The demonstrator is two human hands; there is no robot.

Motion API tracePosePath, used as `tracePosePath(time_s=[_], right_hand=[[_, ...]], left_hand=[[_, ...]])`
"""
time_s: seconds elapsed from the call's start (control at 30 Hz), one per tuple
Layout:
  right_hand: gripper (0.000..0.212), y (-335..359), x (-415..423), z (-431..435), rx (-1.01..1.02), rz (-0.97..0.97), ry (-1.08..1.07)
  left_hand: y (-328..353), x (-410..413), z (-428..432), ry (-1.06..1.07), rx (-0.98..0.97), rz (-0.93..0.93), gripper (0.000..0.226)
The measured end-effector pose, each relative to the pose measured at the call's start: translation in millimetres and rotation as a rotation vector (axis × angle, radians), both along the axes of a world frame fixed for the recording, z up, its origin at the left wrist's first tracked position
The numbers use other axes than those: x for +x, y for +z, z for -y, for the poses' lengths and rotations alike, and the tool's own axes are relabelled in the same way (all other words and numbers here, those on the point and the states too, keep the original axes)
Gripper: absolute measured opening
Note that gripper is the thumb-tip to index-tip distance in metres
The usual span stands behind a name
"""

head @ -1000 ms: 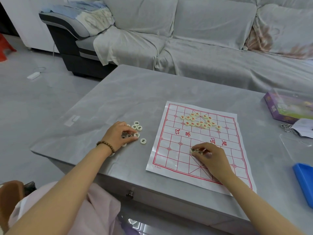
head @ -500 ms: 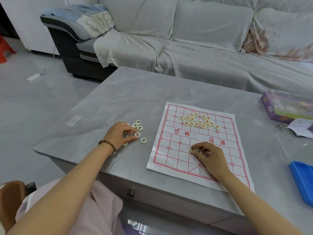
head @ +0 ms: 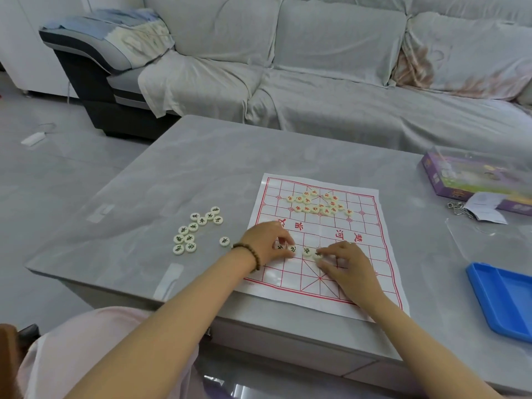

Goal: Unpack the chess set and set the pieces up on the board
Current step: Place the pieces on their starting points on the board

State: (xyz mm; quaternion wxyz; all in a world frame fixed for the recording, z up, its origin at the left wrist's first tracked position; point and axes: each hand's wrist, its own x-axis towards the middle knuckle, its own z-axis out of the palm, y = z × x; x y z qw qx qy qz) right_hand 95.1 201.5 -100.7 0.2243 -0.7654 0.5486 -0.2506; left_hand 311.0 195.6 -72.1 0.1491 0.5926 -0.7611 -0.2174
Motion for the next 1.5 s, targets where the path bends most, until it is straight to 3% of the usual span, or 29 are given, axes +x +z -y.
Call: tracePosePath(time_s=[0.23, 0.37, 0.47, 0.63, 0.77, 0.97, 1.17, 1.5], right_hand=[[0.021, 4, 14, -3, -0.055, 0.056, 0.005], [0.021, 12, 53, 0, -0.026, 0.086, 0.136], [0.027, 17, 97, 1, 0.031, 0.084, 0.249], [0.035, 11, 164, 6, 0.048, -0.013, 0.398], [0.026, 13, 194, 5, 0.073, 0.029, 0.432], [0.028, 13, 215, 1, 0.136, 0.092, 0.498], [0.021, 11, 220, 2, 0.098, 0.094, 0.549], [0.009, 11, 200, 3, 0.063, 0.161, 0.400]], left_hand=[[-11, 6, -10, 0.046, -0.015, -0.113, 0.045], [-9, 58, -23, 0.152, -0.117, -0.033, 0.046], [-13, 111, -38, 0.282, -0.162, -0.084, 0.047], [-15, 170, -66, 0.354, -0.064, -0.018, 0.070], [-22, 185, -77, 0.381, -0.081, -0.151, 0.052], [-28, 187, -77, 0.354, -0.058, -0.284, 0.036], [-27, 189, -76, 0.334, -0.049, -0.298, 0.035], [-24, 181, -74, 0.347, -0.073, -0.217, 0.019]])
